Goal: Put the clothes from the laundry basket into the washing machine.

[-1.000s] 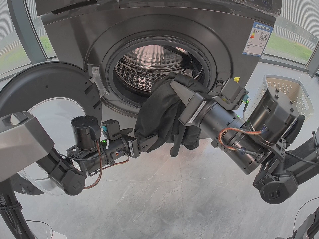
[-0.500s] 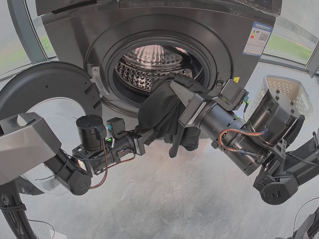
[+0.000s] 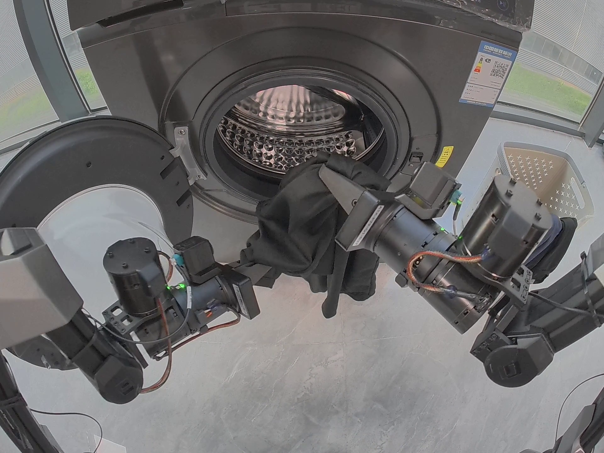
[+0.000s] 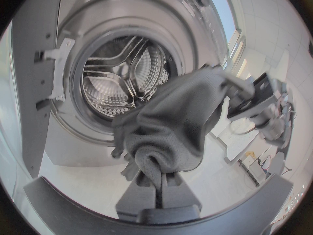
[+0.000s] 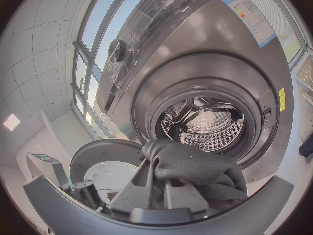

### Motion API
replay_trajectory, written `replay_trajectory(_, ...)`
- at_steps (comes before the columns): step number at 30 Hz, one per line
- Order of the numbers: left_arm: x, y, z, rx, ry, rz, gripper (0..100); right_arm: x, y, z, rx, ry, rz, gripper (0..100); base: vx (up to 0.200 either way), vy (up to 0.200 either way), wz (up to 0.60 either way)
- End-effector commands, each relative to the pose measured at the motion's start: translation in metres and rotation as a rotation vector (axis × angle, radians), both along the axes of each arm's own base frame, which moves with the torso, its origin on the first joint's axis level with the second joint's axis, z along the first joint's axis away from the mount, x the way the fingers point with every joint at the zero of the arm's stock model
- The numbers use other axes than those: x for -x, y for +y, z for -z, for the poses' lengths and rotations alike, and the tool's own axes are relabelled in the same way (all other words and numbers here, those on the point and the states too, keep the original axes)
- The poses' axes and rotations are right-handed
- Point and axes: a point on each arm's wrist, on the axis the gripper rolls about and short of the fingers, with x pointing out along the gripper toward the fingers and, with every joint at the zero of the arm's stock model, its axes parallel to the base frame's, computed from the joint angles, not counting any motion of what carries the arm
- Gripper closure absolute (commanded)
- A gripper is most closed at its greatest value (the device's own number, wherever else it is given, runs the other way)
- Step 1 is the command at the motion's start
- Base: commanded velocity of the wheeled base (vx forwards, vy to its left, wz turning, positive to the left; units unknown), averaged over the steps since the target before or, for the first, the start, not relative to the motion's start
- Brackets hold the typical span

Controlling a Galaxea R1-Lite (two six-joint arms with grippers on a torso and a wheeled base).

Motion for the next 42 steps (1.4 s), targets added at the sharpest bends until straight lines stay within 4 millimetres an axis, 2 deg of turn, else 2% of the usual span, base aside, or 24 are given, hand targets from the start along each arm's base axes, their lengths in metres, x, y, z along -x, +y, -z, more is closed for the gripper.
replay_trajectory(1, 0.038, 0.01, -0.036, 0.077, -0.09, 0.04, 100, -0.011, 0.008, 0.025, 0.054, 0.046, -0.006, 0, 0.0, 0.0, 0.0)
replay_trajectory(4, 0.042, 0.01, -0.049, 0.11, -0.125, 0.048, 100, -0.013, 0.01, 0.035, 0.075, 0.066, -0.007, 0, 0.0, 0.0, 0.0)
replay_trajectory(8, 0.038, 0.008, -0.061, 0.135, -0.161, 0.046, 100, -0.009, 0.008, 0.059, 0.139, 0.124, -0.012, 0, 0.0, 0.0, 0.0)
replay_trajectory(14, 0.032, 0.0, -0.069, 0.158, -0.186, 0.026, 100, -0.001, -0.004, 0.084, 0.181, 0.15, -0.002, 0, 0.0, 0.0, 0.0)
replay_trajectory(22, 0.027, -0.006, -0.074, 0.169, -0.191, 0.002, 100, 0.004, -0.013, 0.106, 0.257, 0.173, 0.011, 0, 0.0, 0.0, 0.0)
replay_trajectory(28, 0.018, -0.01, -0.071, 0.161, -0.168, -0.061, 100, 0.002, -0.008, 0.105, 0.273, 0.099, 0.013, 0, 0.0, 0.0, 0.0)
replay_trajectory(36, 0.007, -0.015, -0.073, 0.162, -0.17, -0.097, 100, 0.008, -0.005, 0.106, 0.284, 0.1, -0.013, 0, 0.0, 0.0, 0.0)
replay_trajectory(38, 0.005, -0.016, -0.075, 0.161, -0.167, -0.112, 100, 0.015, 0.001, 0.107, 0.287, 0.096, -0.058, 0, 0.0, 0.0, 0.0)
replay_trajectory(42, 0.004, -0.017, -0.078, 0.167, -0.173, -0.115, 100, 0.011, 0.01, 0.106, 0.277, 0.079, -0.065, 0, 0.0, 0.0, 0.0)
